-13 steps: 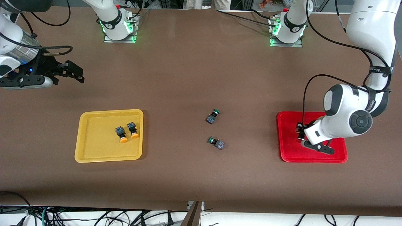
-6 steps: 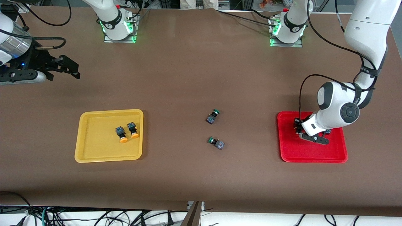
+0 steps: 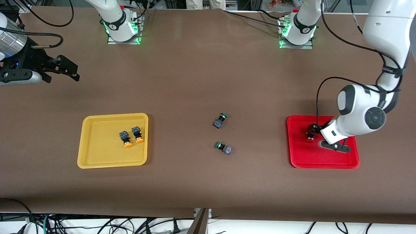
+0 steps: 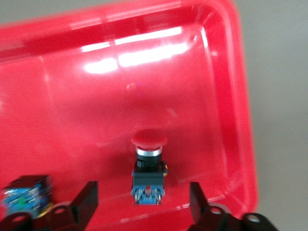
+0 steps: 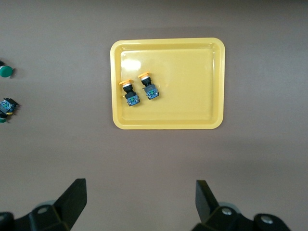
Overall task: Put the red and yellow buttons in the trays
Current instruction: 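Lower the red button into the red tray while the right gripper retracts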
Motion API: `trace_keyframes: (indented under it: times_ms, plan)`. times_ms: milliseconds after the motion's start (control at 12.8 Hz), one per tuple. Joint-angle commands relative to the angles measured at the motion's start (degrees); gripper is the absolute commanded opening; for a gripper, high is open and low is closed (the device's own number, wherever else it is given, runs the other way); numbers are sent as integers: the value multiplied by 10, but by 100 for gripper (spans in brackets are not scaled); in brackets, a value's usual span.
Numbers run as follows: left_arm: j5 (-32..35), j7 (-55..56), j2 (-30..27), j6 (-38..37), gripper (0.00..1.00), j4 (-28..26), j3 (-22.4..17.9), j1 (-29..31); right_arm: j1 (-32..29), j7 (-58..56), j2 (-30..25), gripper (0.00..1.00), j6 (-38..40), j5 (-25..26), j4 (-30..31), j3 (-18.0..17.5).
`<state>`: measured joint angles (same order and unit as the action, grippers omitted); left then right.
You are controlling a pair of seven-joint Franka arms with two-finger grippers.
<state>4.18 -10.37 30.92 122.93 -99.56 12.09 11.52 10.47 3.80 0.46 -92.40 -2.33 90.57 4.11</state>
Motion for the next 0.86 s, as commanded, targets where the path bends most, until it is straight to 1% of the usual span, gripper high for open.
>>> trace_keyframes:
  times_ms: [0,235,314,471,549,706,784]
  plan:
    - [2,2,-3,-101,100,105,0,-18,-6,-2,6,100,11,23,-15,-5]
    - [1,0,-4,-161,100,194,0,-19,-7,-2,6,100,11,25,-23,-5]
    - [2,3,-9,-163,100,200,0,-18,-8,-2,6,100,11,25,-23,-5]
    - [0,5,-47,-174,100,192,-6,-21,-9,-2,9,100,11,25,-23,-5]
    - [-7,19,-66,-201,100,192,-8,-21,-10,2,10,100,10,24,-23,-4]
    - [-46,61,-123,-266,100,181,-29,-32,-10,-2,11,100,11,24,-23,-4]
    - [-46,67,-149,-292,100,179,-50,-47,-8,0,11,100,11,24,-23,-4]
